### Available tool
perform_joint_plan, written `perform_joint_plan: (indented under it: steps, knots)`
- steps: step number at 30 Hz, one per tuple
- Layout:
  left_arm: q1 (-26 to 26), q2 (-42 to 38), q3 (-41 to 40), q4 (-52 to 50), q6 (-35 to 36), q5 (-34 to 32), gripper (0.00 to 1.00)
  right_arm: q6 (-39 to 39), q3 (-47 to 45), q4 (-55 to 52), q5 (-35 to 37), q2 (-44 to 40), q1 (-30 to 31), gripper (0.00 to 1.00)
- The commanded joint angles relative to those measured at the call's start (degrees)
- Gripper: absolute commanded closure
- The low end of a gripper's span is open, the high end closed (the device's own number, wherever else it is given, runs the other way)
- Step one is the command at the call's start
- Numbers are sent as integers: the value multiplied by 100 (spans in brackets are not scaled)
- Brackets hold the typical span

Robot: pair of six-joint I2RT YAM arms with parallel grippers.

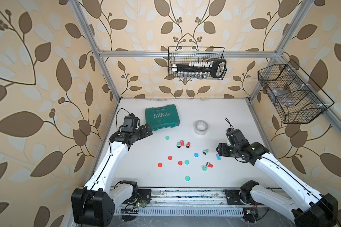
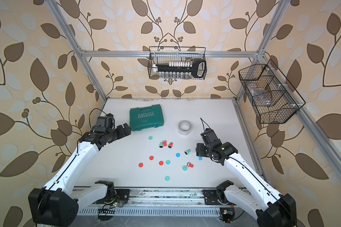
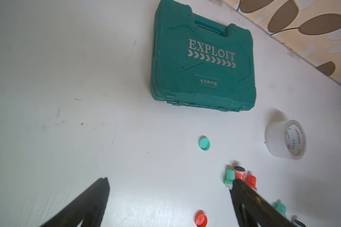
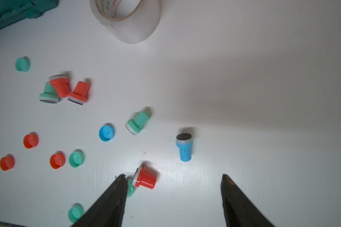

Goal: Close the stamp cap
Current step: Pick up the stamp from the center of the board.

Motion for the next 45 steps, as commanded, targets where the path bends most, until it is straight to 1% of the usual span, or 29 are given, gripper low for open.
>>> perform_joint_plan:
  steps: [1, 7, 11, 16, 23, 32, 45]
  knots:
    - [-6, 74, 367, -267, -81, -258, 1, 469, -286, -254, 120, -30, 50, 33]
    - [2, -69, 213, -171, 109, -87, 1, 619, -460, -24, 163, 167, 107, 52]
    - [3, -180, 108, -45, 138, -15, 1, 628, -428, 124, 226, 455, 153, 59]
    - [12, -150, 61, 57, 148, 176, 1, 681, -522, 388, 205, 865, 191, 60]
    - [26, -75, 69, 57, 128, 207, 1, 683, -605, 667, 383, 1330, 294, 61]
    - [118, 19, 71, 66, 119, 335, 1, 541, -606, 983, 343, 1812, 359, 66]
    - [144, 162, 108, 31, 101, 431, 1, 583, -687, 1152, 291, 2123, 484, 73]
